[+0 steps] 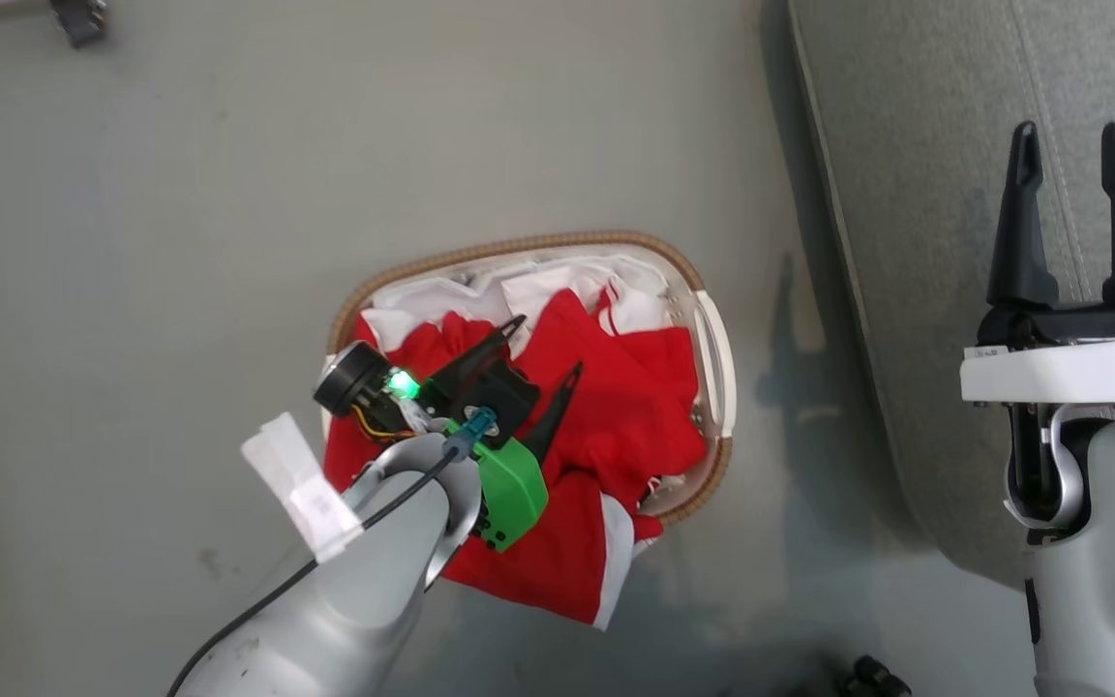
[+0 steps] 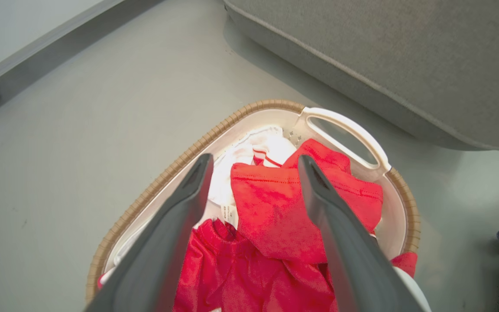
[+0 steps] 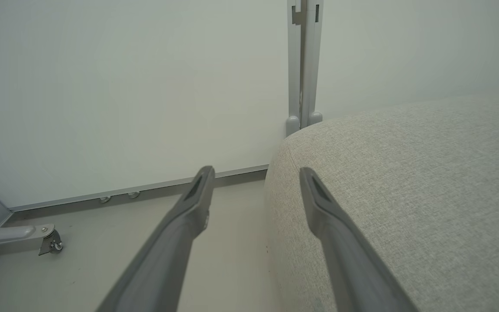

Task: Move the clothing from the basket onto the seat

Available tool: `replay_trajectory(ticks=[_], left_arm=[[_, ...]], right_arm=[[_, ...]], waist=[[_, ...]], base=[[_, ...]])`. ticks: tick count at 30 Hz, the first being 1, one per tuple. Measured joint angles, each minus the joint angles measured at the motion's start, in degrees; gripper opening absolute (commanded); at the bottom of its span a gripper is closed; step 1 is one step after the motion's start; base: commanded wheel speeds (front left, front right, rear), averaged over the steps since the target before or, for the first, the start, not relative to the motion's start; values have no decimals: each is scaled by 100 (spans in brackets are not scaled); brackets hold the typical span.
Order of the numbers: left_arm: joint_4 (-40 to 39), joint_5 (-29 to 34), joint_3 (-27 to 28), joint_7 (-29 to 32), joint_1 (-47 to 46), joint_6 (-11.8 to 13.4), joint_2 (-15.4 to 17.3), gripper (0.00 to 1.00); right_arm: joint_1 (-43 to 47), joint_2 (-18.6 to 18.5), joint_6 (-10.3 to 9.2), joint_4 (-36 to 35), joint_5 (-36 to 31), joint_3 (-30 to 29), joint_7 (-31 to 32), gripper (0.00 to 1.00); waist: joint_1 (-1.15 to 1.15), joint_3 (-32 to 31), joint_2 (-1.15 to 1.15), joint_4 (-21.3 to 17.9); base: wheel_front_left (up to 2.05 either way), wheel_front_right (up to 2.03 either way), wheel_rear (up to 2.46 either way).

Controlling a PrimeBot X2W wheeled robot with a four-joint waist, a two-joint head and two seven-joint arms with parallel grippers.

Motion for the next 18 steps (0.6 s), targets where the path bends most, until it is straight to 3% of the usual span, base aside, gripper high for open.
replay_trajectory(ticks=[7,18], left_arm=[[933,-715,-1073,178,-761,-10,-5,100],[1917,-1374,-1369,393,-1691,-10,202,100]], right_arm=[[-188,-1,1,-275,252,187,0,100],[-405,-1,1,-501,502,348,0,100]], waist=[[0,637,0,-393],[-1,1496,0,-971]], base=[[0,0,0],[0,0,0]])
